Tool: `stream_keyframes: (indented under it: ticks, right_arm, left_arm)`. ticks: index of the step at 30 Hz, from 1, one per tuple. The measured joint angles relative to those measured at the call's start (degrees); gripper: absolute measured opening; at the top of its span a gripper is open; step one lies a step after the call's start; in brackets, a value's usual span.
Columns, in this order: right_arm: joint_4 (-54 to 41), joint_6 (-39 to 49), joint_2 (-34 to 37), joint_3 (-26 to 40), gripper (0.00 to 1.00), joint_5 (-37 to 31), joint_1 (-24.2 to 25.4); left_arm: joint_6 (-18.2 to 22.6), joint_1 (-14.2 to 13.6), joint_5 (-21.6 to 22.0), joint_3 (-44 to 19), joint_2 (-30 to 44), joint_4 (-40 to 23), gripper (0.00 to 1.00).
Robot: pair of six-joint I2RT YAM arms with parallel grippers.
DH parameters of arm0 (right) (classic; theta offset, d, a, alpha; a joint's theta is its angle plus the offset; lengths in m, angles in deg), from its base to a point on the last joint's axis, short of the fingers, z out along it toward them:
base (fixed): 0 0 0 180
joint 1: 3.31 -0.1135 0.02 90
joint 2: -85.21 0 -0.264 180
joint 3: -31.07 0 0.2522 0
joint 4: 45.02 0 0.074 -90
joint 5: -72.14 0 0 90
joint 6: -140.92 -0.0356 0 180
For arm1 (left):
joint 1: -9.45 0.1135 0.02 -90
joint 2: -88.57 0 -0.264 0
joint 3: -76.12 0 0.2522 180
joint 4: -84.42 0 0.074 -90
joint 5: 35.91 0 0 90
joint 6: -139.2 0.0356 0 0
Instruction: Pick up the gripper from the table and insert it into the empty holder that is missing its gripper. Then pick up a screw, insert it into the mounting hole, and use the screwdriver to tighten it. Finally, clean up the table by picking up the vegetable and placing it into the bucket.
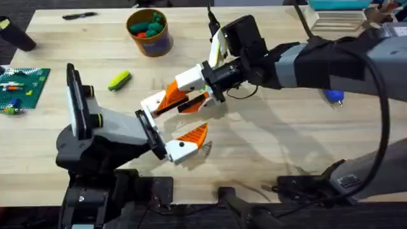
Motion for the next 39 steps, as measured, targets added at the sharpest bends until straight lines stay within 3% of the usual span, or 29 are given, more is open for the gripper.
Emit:
stream_keyframes:
  ticks: [4, 10, 15, 24, 29, 39]
  right_arm:
    - [-0.07, 0.0, 0.04, -0.09, 0.586, 1.0, 0.4]
    - [-0.31, 0.02, 0.59, -0.46, 0.686, 3.42, 1.5]
    - [-0.04, -0.46, 1.22, -0.46, 0.726, 7.09, 4.55]
    - [-0.02, -0.1, 1.22, -0.46, 0.989, 10.97, 8.69]
    - [-0.04, 2.0, 1.22, -0.46, 0.991, 9.64, 11.71]
    - [-2.35, 14.52, 1.22, -0.43, 0.993, -0.23, 18.19]
  left_arm:
    - [0.38, -0.2, -0.32, 0.0, 0.0, 0.0, 0.889]
    - [1.23, -0.48, -1.2, 0.0, 0.0, -0.04, 0.889]
    - [1.25, -0.96, -3.28, 0.0, 0.0, -0.24, 0.889]
    - [1.25, -1.01, -4.09, 0.0, 0.0, -0.35, 0.889]
    - [1.25, -1.01, -4.29, 0.0, 0.0, -0.37, 0.889]
    - [1.25, -1.01, -4.31, 0.0, 0.0, -0.37, 0.889]
